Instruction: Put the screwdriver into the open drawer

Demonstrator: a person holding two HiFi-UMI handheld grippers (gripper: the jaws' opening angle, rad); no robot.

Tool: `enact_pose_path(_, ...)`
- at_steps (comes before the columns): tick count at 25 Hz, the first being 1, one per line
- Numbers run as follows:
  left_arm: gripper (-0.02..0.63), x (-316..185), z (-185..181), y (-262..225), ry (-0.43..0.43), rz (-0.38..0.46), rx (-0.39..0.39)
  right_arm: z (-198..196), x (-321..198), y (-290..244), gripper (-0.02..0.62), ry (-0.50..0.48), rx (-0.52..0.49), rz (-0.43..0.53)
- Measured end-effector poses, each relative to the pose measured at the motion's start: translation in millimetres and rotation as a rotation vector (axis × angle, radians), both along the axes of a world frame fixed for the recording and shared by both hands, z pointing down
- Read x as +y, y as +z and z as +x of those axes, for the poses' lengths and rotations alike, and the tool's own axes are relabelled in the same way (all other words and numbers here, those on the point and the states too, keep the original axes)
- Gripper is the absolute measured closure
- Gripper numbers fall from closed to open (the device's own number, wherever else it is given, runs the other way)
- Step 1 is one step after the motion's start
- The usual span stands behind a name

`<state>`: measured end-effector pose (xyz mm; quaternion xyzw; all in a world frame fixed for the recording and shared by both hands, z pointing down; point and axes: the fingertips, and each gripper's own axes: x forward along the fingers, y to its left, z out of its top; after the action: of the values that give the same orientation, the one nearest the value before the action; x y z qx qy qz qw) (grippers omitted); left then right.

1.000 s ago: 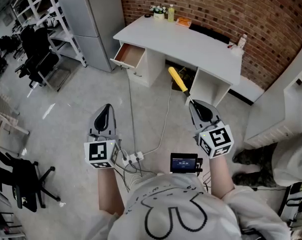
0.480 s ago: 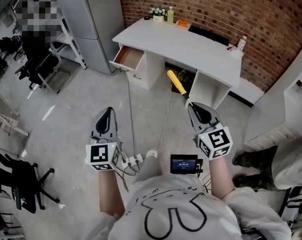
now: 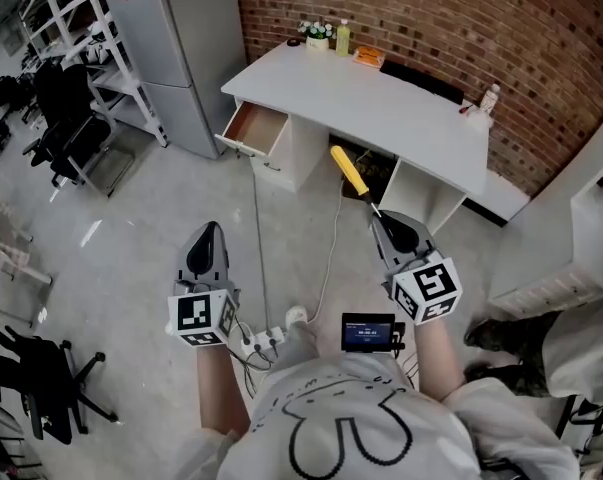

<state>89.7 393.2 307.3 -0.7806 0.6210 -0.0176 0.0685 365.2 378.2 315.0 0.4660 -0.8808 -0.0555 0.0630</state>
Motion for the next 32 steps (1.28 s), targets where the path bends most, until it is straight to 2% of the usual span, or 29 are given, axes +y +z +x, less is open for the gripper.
enact_pose_path(10, 0.597, -124, -19, -7, 0.019, 0.002, 0.005, -21, -118, -9, 0.572, 0.007, 0.023, 0.004)
enact_pose_path(18, 0.597, -215, -60, 0, -0.007, -0.016, 0.03, -53, -214, -7, 0.572, 0.006, 0.039, -0.008)
enact_pose_path(23, 0.597, -267, -72, 3, 0.011, -0.021, 0.021, -75, -260, -4, 0.572, -0.001, 0.028, -0.019)
enact_pose_path(27, 0.597, -291, -80, 3, 0.024, -0.022, -0.001, -92, -286, 0, 0.572, -0.014, 0.025, -0.023)
enact_pose_path(32, 0.597, -305, -108, 13, -0.024, -0.043, 0.024, -107, -307, 8, 0.572, -0.032, 0.029, -0.042)
